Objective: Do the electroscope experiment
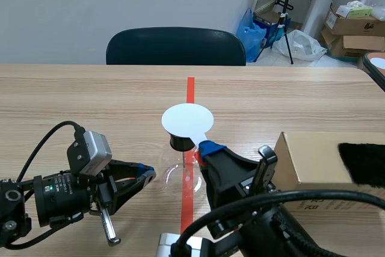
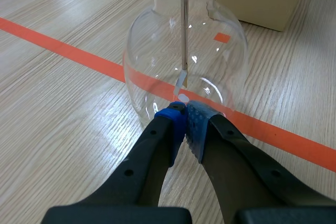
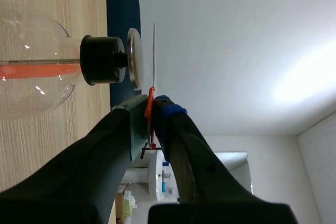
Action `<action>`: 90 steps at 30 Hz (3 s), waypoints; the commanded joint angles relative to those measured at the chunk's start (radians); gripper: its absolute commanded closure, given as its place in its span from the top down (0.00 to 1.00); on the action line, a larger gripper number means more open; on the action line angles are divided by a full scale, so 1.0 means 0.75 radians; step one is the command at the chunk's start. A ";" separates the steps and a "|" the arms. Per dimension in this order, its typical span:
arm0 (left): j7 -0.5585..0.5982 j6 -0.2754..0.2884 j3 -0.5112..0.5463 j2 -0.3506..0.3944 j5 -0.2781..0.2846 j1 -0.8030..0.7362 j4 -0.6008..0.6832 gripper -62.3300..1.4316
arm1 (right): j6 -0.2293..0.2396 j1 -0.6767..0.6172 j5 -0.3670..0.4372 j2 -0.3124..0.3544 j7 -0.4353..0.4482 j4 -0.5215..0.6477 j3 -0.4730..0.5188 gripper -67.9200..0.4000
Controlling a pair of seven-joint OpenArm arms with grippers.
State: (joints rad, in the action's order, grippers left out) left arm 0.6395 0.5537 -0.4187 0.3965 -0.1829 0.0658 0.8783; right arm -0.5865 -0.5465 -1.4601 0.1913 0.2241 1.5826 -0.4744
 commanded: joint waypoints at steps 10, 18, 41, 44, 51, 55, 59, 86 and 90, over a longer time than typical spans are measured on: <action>0.024 0.008 0.003 0.001 0.018 0.001 0.021 0.07 | -0.014 0.009 -0.001 0.007 -0.005 0.011 -0.003 0.02; 0.029 0.008 0.003 0.001 0.018 0.001 0.021 0.07 | -0.014 0.009 -0.001 0.007 -0.005 0.011 -0.003 0.02; 0.028 0.008 0.003 0.001 0.018 0.001 0.021 0.07 | -0.014 0.009 -0.001 0.007 -0.005 0.011 -0.003 0.02; 0.028 0.008 0.003 0.001 0.018 0.001 0.021 0.07 | -0.014 0.009 -0.001 0.007 -0.005 0.011 -0.003 0.02; 0.028 0.008 0.003 0.001 0.018 0.001 0.021 0.07 | -0.014 0.009 -0.001 0.007 -0.005 0.011 -0.003 0.02; 0.029 0.008 0.003 0.001 0.018 0.001 0.021 0.07 | -0.014 0.009 -0.001 0.007 -0.005 0.011 -0.003 0.02; 0.029 0.008 0.003 0.001 0.018 0.001 0.021 0.07 | -0.014 0.009 -0.001 0.007 -0.006 0.011 -0.003 0.02; 0.029 0.013 0.003 0.001 0.018 0.001 0.021 0.07 | -0.014 0.009 -0.001 0.007 -0.772 0.011 -0.003 0.02; 0.029 0.013 0.003 0.001 0.018 0.001 0.021 0.07 | -0.014 0.009 -0.001 0.007 -0.870 0.011 -0.003 0.02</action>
State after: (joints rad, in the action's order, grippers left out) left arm 0.6407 0.5587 -0.4187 0.3965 -0.1829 0.0658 0.8783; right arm -0.5865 -0.5465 -1.4601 0.1913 -0.4232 1.5826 -0.4744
